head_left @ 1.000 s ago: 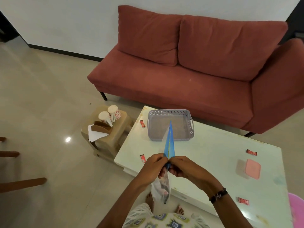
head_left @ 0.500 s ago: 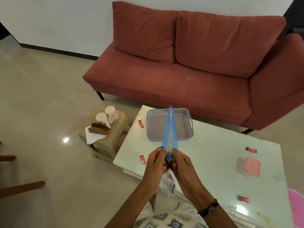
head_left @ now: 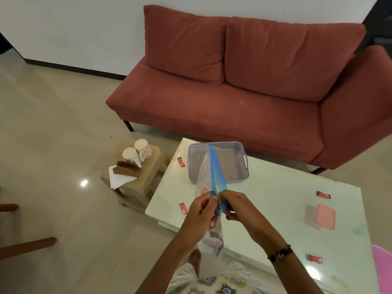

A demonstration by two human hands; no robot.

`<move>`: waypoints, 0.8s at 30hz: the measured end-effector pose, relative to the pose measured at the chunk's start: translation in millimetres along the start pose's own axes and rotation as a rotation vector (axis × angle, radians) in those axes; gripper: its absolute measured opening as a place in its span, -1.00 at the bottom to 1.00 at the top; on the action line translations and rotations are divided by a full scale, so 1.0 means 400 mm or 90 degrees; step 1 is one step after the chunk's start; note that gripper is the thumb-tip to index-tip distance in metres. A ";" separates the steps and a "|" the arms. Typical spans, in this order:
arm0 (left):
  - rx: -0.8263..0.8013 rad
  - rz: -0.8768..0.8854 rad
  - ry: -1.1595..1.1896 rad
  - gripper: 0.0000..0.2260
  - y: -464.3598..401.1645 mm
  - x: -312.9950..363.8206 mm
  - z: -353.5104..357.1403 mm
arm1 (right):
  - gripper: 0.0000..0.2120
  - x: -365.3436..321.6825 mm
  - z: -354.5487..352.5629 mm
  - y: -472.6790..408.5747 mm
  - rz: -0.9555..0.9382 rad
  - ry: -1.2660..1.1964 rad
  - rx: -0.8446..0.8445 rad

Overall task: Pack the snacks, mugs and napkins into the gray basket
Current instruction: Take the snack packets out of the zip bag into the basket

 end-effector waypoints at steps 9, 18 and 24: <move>-0.024 -0.091 -0.158 -0.69 -0.007 0.007 -0.026 | -0.71 -0.029 -0.006 0.003 -0.094 0.142 -0.015; -0.074 0.006 -0.537 -0.71 -0.005 0.035 -0.019 | -0.68 -0.006 -0.015 0.041 -0.122 0.350 0.137; -0.037 0.072 -0.636 -0.72 0.002 0.049 -0.016 | -0.60 0.011 -0.067 0.057 -0.106 0.397 0.269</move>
Point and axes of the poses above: each hand's wrist, its own y-axis away from the middle knuckle, its own z-axis out of the palm, x = y × z, the point moved 7 cm from there along -y, towards the middle knuckle, and after that the axes turned 11 degrees about z, right-handed, at the moved point
